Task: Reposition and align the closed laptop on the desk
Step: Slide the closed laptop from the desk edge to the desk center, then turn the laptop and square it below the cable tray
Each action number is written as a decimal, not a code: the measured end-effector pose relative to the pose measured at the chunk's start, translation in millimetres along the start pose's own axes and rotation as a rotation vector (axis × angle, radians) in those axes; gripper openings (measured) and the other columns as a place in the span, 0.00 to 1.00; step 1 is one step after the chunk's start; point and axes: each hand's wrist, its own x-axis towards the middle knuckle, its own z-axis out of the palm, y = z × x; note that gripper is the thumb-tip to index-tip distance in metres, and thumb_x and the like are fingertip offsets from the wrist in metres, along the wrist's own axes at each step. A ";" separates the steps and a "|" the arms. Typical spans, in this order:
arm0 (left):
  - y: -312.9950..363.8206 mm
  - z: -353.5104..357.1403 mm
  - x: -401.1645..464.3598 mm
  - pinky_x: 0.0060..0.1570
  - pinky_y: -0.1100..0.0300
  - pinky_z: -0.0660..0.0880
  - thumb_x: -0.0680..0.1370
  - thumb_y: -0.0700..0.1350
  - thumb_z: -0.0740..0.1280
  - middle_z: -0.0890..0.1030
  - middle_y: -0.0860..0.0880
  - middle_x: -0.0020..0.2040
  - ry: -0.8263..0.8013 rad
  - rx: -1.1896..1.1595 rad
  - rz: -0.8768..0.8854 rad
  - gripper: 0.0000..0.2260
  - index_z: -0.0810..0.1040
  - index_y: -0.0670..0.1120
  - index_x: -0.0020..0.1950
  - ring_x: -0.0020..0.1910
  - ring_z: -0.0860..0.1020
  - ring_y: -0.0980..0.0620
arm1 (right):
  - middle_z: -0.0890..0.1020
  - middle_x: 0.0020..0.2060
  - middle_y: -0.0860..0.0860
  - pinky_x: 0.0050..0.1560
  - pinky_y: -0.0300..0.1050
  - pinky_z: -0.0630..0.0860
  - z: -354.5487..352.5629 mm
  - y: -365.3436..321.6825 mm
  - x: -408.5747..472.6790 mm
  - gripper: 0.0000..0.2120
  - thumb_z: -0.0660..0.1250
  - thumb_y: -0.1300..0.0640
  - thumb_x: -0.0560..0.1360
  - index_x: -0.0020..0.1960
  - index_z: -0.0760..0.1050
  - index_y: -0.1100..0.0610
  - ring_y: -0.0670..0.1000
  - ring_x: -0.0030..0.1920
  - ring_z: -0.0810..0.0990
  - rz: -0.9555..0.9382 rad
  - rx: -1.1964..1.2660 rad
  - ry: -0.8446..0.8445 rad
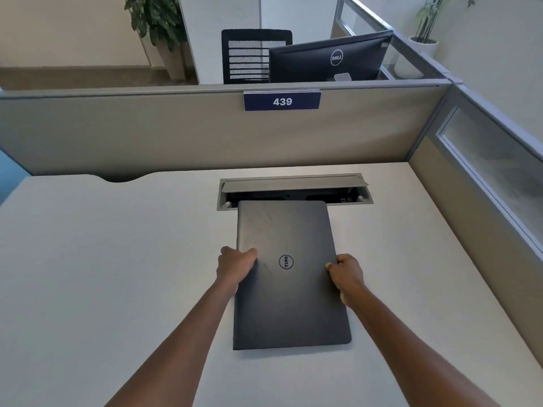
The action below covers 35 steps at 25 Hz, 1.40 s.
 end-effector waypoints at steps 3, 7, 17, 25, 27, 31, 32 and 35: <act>-21.3 4.8 -15.8 0.57 0.47 0.77 0.70 0.53 0.67 0.76 0.41 0.63 -0.027 -0.168 -0.070 0.29 0.64 0.40 0.65 0.58 0.77 0.41 | 0.83 0.49 0.57 0.37 0.43 0.74 -2.3 -22.9 18.2 0.10 0.63 0.64 0.76 0.53 0.79 0.59 0.55 0.43 0.79 -0.072 -0.101 -0.049; -48.8 21.0 -43.8 0.52 0.46 0.80 0.66 0.52 0.68 0.78 0.39 0.57 -0.050 -0.391 -0.149 0.28 0.66 0.40 0.60 0.53 0.79 0.41 | 0.83 0.47 0.55 0.34 0.39 0.72 7.1 -56.1 37.2 0.11 0.61 0.66 0.75 0.50 0.79 0.56 0.50 0.39 0.77 -0.226 -0.277 -0.123; -78.2 74.9 -78.7 0.36 0.58 0.76 0.72 0.40 0.69 0.78 0.40 0.48 -0.010 -0.828 -0.278 0.17 0.70 0.36 0.58 0.36 0.75 0.48 | 0.85 0.50 0.56 0.47 0.42 0.72 58.1 -102.6 69.4 0.14 0.63 0.69 0.74 0.54 0.84 0.61 0.56 0.51 0.81 -0.494 -0.543 -0.318; -79.6 91.4 -85.5 0.45 0.53 0.80 0.74 0.38 0.69 0.75 0.39 0.45 0.093 -0.934 -0.307 0.15 0.70 0.33 0.56 0.39 0.76 0.45 | 0.86 0.50 0.57 0.52 0.45 0.77 99.5 -110.7 76.8 0.14 0.64 0.68 0.73 0.53 0.85 0.60 0.58 0.53 0.82 -0.614 -0.675 -0.425; -77.8 91.6 -84.8 0.47 0.53 0.80 0.75 0.38 0.69 0.76 0.39 0.46 0.098 -0.944 -0.303 0.16 0.70 0.32 0.58 0.41 0.77 0.45 | 0.86 0.52 0.56 0.57 0.49 0.79 103.7 -110.2 78.2 0.15 0.64 0.67 0.74 0.54 0.85 0.58 0.58 0.55 0.82 -0.622 -0.692 -0.399; -75.0 90.8 -84.4 0.47 0.55 0.79 0.75 0.38 0.69 0.76 0.40 0.46 0.090 -0.967 -0.327 0.15 0.72 0.32 0.57 0.44 0.76 0.44 | 0.85 0.54 0.54 0.62 0.54 0.76 106.9 -107.8 79.3 0.14 0.63 0.65 0.74 0.55 0.84 0.56 0.58 0.58 0.80 -0.642 -0.718 -0.378; -74.6 90.2 -84.2 0.48 0.54 0.79 0.75 0.39 0.69 0.75 0.40 0.46 0.085 -0.966 -0.333 0.14 0.72 0.33 0.56 0.44 0.76 0.44 | 0.85 0.55 0.54 0.63 0.54 0.75 106.5 -107.3 79.2 0.14 0.63 0.65 0.75 0.56 0.84 0.56 0.58 0.59 0.80 -0.658 -0.728 -0.371; -75.3 86.9 -84.6 0.53 0.52 0.79 0.76 0.39 0.68 0.75 0.39 0.46 0.052 -0.970 -0.366 0.16 0.73 0.32 0.59 0.45 0.76 0.44 | 0.83 0.60 0.53 0.66 0.52 0.72 103.3 -100.2 75.2 0.15 0.64 0.62 0.77 0.61 0.80 0.56 0.57 0.62 0.77 -0.704 -0.764 -0.361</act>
